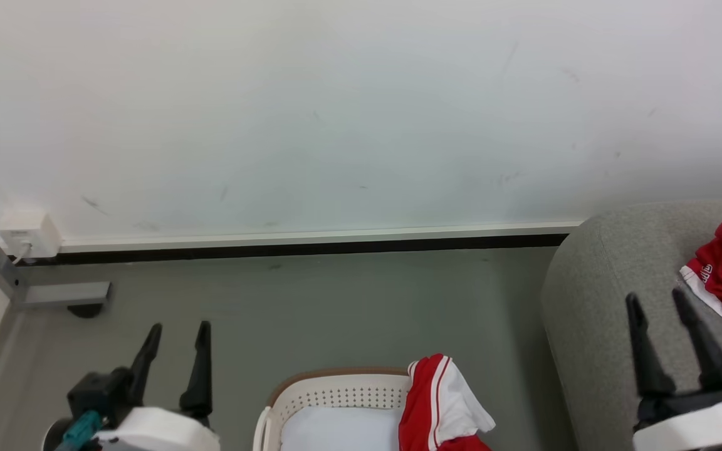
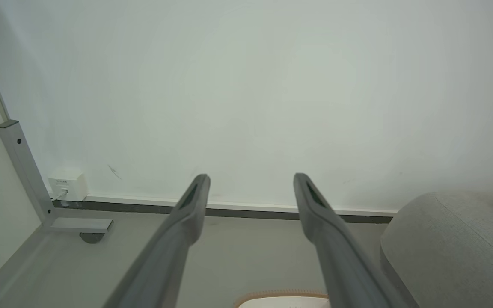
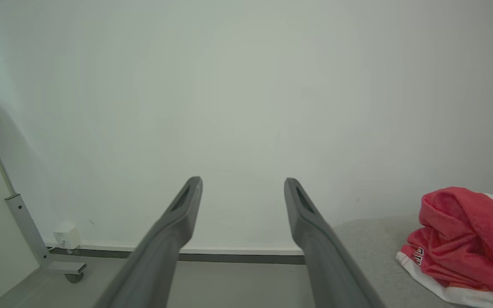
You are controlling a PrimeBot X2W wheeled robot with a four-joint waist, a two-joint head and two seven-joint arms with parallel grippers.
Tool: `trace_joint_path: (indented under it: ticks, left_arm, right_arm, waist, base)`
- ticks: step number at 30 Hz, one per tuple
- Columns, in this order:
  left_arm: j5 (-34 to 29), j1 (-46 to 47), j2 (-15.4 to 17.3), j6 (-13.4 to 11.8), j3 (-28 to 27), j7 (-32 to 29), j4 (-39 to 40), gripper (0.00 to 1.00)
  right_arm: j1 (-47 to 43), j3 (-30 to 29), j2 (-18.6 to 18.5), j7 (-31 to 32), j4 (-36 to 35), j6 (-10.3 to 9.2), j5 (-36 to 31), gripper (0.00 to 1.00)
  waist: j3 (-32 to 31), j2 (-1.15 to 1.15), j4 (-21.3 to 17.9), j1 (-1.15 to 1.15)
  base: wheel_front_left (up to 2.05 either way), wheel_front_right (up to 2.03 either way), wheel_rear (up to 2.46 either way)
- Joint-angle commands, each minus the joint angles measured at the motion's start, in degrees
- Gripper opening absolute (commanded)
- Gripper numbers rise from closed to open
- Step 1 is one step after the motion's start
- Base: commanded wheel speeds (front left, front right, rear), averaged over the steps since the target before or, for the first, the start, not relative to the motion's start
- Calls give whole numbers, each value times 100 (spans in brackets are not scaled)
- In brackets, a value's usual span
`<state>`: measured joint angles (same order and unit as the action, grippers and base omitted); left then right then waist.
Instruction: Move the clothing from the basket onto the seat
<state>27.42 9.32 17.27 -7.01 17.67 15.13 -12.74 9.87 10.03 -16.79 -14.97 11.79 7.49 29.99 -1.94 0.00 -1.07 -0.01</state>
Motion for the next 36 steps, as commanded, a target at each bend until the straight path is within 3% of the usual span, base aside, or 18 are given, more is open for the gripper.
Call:
trace_joint_path:
  ticks: [1, 5, 12, 23, 36]
  left_arm:
    - [-148, -203, -76, 32, -177, 2, 54, 100]
    - [-405, -608, -378, 121, -720, 2, 159, 100]
    - [-841, -894, -838, 545, -1259, 3, 129, 100]
    - [-1348, -852, -1221, 988, -1692, 3, -13, 100]
    - [-1600, -817, -1386, 1206, -1935, 3, -131, 100]
  right_arm:
    - [-223, -74, 181, -20, -100, 0, -121, 100]
    - [-618, -101, 532, -22, -303, 0, -375, 100]
    - [-957, -158, 845, -23, -325, 0, -746, 100]
    - [-886, -67, 904, -24, -336, 0, -802, 100]
    - [-798, 23, 877, -25, -295, 0, -784, 100]
  waist:
    - [0, 0, -28, 1]
    - [0, 0, -93, 1]
    - [-2, 0, -127, 1]
    - [11, 0, -186, 1]
    - [43, 0, -268, 1]
  base:
    - [0, 0, 0]
    - [0, 0, 0]
    - [0, 0, 0]
    - [0, 0, 0]
    - [0, 0, 0]
